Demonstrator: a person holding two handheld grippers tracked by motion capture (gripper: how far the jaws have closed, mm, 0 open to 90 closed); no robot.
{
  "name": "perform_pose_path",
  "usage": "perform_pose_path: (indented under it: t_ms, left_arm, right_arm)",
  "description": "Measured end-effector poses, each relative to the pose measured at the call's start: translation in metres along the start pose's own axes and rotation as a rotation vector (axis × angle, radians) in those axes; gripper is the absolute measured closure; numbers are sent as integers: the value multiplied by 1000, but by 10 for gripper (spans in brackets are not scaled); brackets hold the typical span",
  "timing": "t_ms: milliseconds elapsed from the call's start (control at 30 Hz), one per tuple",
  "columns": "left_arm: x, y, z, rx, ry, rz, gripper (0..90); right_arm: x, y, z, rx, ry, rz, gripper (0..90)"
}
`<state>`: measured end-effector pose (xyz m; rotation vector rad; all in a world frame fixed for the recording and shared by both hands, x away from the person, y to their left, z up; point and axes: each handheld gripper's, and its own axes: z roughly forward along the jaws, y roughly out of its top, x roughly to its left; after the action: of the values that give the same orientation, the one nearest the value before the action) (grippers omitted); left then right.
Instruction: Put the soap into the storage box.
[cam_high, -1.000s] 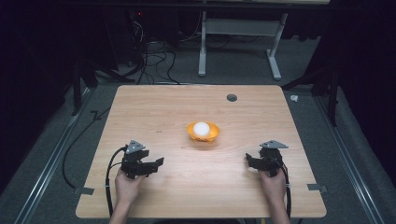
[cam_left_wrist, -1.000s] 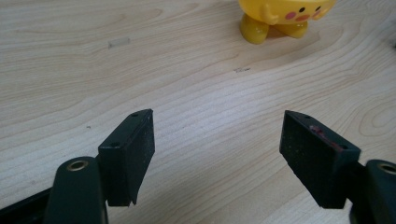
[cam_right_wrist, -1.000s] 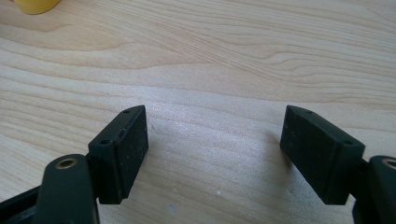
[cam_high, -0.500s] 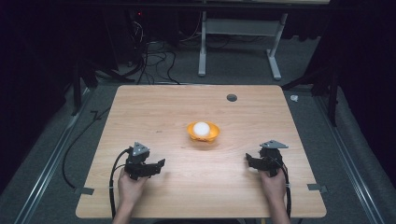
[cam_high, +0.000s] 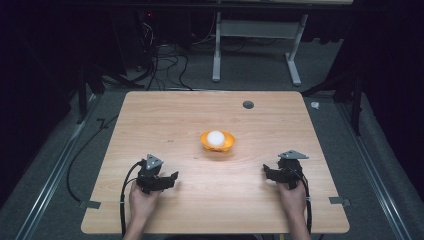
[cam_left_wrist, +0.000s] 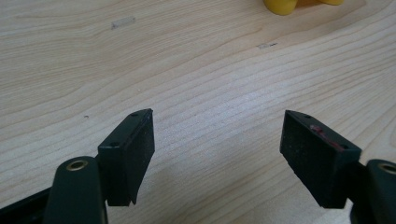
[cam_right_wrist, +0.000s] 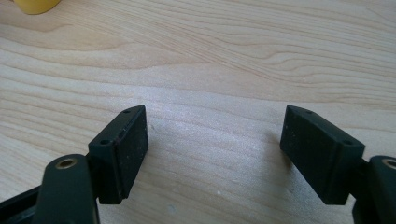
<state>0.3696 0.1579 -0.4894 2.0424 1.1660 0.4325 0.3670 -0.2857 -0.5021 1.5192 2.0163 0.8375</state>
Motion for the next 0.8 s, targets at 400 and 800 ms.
perform_pose_path:
  t_ms: [400,800]
  left_arm:
    - [-4,-4,11,28,31,42,261]
    - [-5,-9,17,0,32,36,218]
  right_arm:
    - [0,0,0,0,0,0,242]
    - [0,0,0,0,-1,1,242]
